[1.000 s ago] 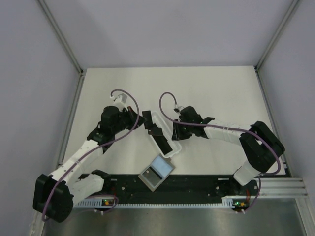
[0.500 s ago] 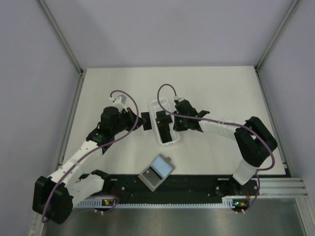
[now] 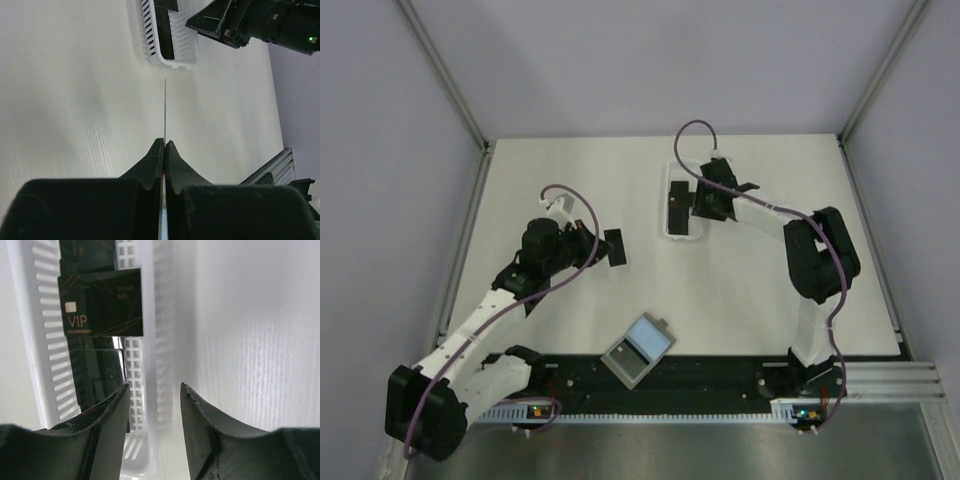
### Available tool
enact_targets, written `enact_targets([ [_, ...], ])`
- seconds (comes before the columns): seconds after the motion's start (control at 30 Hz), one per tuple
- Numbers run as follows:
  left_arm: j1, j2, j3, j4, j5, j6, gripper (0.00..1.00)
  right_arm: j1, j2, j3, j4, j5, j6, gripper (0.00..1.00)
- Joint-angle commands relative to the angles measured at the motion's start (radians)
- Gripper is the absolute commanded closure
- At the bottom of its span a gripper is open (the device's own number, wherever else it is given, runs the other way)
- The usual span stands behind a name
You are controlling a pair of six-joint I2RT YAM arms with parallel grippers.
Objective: Put the credit cards into the card holder
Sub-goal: Move the storage box to the center of the board.
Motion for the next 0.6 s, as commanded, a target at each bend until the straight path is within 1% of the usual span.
enact_targets([
  [0.0,0.006,-0.04,0.003,0.016,0.002,-0.003,1.0,-0.022,-0.06,-0.006,-0.015,-0.01,-0.026,0.51],
  [0.07,0.004,-0.043,-0.003,0.016,0.008,-0.006,1.0,-0.013,-0.149,-0.082,0.017,-0.062,-0.035,0.46],
  [0.17,0.006,-0.045,-0.01,0.011,0.026,-0.005,1.0,0.039,-0.279,-0.216,0.045,-0.141,-0.063,0.45],
  [0.23,0.006,-0.046,-0.014,0.007,0.039,-0.006,1.0,0.111,-0.361,-0.291,0.06,-0.181,-0.09,0.44],
  [0.3,0.004,-0.051,-0.017,-0.003,0.042,-0.006,1.0,0.203,-0.438,-0.351,0.062,-0.189,-0.104,0.44],
  [0.4,0.004,-0.066,-0.029,-0.01,0.033,-0.011,1.0,0.323,-0.502,-0.432,0.073,-0.198,-0.106,0.44],
  [0.57,0.006,-0.095,-0.046,-0.023,0.027,-0.017,1.0,0.458,-0.531,-0.52,0.103,-0.195,-0.129,0.43],
])
